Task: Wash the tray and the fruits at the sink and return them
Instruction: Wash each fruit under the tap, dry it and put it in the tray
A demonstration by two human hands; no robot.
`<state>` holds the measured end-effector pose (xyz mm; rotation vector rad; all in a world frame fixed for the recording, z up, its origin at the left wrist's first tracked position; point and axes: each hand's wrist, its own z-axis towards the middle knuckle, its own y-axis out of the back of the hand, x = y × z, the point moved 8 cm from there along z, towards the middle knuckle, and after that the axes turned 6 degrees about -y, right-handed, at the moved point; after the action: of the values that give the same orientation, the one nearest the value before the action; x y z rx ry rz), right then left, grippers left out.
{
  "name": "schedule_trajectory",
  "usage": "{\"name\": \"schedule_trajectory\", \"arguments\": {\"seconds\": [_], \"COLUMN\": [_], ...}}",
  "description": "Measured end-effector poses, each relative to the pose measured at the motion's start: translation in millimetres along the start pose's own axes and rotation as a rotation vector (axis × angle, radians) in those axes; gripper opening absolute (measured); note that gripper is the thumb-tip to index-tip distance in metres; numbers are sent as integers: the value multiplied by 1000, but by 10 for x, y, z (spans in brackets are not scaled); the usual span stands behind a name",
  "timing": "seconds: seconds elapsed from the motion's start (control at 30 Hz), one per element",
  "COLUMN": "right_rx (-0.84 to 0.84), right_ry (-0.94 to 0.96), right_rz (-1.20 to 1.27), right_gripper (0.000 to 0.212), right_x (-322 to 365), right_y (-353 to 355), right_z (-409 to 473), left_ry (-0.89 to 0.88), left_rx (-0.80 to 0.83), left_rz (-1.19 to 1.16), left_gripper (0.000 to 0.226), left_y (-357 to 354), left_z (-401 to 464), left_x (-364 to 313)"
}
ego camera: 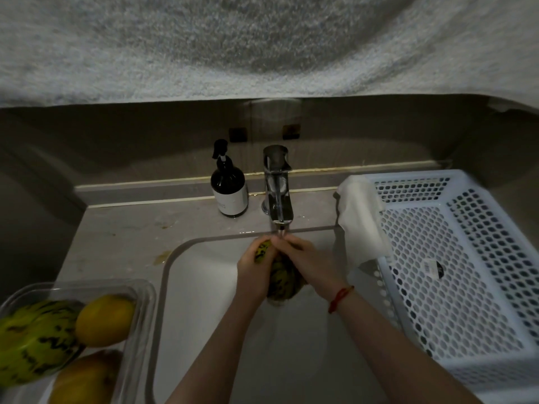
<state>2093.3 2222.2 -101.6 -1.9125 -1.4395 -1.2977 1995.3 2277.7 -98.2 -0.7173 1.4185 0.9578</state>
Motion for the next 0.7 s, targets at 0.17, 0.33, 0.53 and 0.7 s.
{"name": "schedule_trajectory", "arguments": {"seconds": [0.17,0.33,0.53,0.7], "right_rx": [-48,-353,-233,-312], "right_ry": [-118,-62,-285,-129], "right_rz": [215,267,985,776], "right_gripper": [40,27,54,40], "right_x": [-190,-202,-415,-300], "right_y": [-3,97,-203,-83], "right_z": [97,105,46,-6], "left_ry": [113,226,279,375], "left_rx": [-51,-155,-124,-107], "left_rz": [-96,-245,-318,-380], "left_gripper": [18,17,25,17], "left_y": [6,-10,-22,-42], "left_z": [35,90,125,78], "left_x": [125,104,86,152]}}
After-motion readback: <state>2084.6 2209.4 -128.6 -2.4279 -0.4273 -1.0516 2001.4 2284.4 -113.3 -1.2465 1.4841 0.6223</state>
